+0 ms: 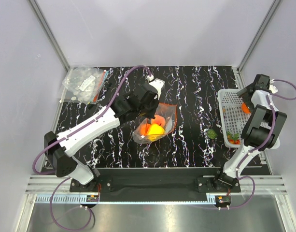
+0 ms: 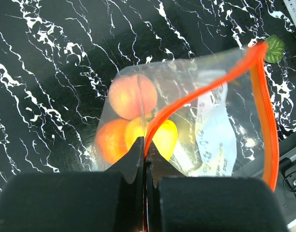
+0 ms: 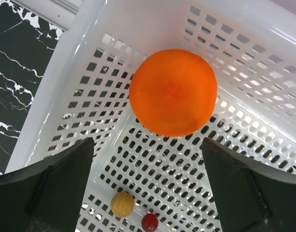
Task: Place the food in the zip-top bag and seal the zipper
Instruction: Pick up the fake fruit from the bin.
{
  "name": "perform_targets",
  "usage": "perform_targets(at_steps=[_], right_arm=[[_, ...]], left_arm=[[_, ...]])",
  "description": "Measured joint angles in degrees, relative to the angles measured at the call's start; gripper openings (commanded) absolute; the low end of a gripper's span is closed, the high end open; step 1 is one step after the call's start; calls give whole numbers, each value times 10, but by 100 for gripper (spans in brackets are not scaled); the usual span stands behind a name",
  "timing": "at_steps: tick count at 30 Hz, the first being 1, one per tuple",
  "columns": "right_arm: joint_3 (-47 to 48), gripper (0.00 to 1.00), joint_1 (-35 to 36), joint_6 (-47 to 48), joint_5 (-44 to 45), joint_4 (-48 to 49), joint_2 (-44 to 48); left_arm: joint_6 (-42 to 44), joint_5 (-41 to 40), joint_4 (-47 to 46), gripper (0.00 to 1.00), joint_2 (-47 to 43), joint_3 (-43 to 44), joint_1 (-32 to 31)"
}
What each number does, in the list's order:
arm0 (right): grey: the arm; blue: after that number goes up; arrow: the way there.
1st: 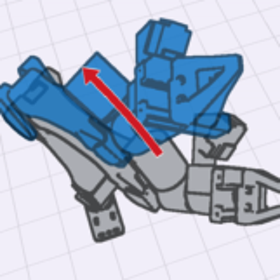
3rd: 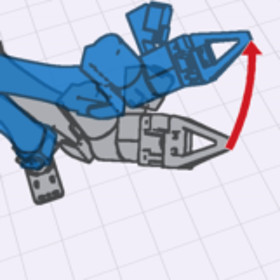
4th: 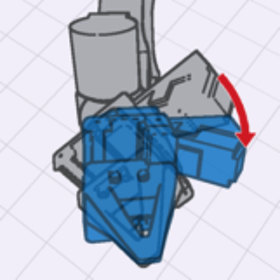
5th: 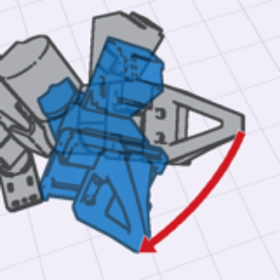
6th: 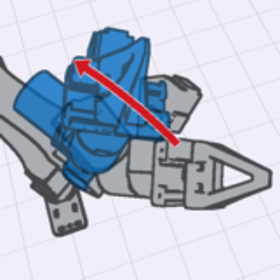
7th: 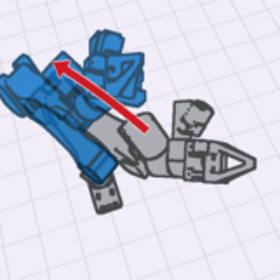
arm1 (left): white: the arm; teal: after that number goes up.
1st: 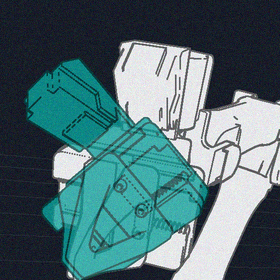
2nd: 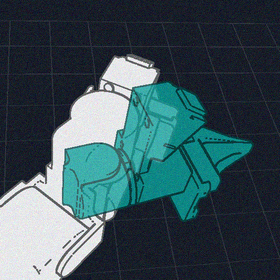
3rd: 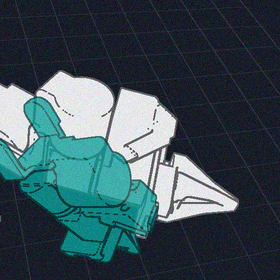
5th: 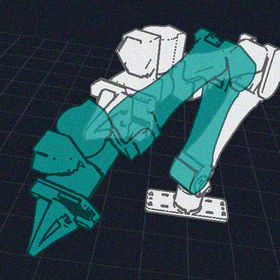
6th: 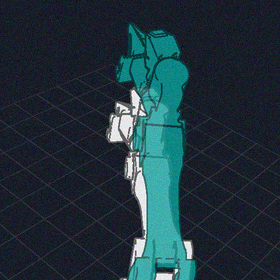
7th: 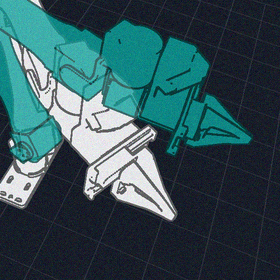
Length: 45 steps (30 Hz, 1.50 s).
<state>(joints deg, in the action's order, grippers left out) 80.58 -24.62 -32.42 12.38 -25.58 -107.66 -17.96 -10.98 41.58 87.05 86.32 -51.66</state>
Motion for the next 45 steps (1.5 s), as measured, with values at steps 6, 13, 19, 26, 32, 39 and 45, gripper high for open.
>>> perform_targets(at_steps=[6, 13, 19, 26, 32, 39, 45], right_arm=[[20, 100, -3, -1, 6, 16, -27], [24, 100, -11, -9, 37, 35, -53], [25, 85, -12, -15, 54, 35, -68], [10, 65, -12, -17, 49, 55, -61], [-80, 61, -13, -11, 30, 73, 37], [-122, 60, -12, 4, -50, 74, 225], [-127, 61, 66, 33, -134, 54, 363]], left_arm=[[2, 1, 14, 0, 0, 15, 0], [2, 2, 26, 0, 1, 19, 0], [2, 2, 29, 0, 2, 29, 0], [2, 2, 29, 0, 2, 30, 0], [2, 2, 29, 0, 2, 30, 0], [2, 2, 27, 0, 1, 29, 0], [2, 2, 21, 0, 1, 29, 0]])
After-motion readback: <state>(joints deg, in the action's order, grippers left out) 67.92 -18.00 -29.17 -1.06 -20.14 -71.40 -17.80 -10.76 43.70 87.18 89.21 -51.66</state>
